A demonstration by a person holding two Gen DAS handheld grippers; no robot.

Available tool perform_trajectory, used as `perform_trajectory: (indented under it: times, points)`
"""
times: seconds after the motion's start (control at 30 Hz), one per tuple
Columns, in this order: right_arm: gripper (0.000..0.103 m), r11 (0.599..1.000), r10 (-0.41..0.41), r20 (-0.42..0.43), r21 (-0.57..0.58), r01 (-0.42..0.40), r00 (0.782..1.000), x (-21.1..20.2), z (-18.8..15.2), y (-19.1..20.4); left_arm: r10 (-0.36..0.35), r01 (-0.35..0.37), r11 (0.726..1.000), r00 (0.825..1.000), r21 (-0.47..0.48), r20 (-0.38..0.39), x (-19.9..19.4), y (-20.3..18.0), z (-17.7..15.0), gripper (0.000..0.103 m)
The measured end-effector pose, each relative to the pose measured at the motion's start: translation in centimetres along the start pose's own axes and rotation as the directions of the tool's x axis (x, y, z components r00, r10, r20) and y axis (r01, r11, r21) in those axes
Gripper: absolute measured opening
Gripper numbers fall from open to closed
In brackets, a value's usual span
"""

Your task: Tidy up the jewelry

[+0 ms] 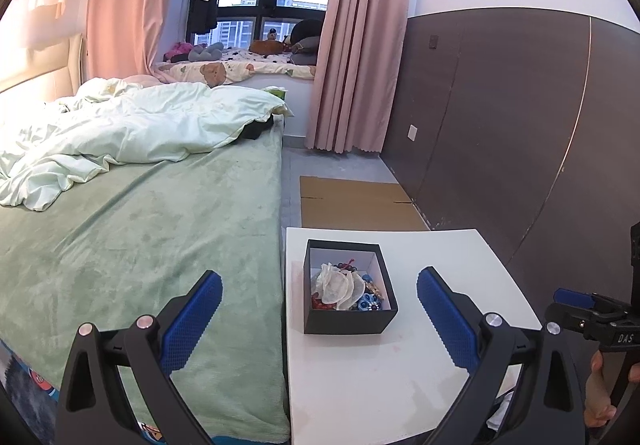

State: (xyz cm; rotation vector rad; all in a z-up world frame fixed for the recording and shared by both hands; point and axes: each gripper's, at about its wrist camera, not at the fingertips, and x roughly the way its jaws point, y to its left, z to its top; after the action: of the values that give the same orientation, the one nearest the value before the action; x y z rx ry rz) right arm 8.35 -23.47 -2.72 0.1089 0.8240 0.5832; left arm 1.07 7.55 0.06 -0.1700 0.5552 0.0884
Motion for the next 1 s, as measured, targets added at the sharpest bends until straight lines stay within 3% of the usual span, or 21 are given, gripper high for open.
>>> perform_trajectory:
  times: [1.0]
  points:
    - [0.098, 1.000, 0.004, 0.020, 0.000, -0.004, 1.000, 0.1, -0.3, 0.7, -0.026, 0.027, 0.998, 1.000, 0.054, -0.008, -0.7, -2.0, -0.4, 0.095]
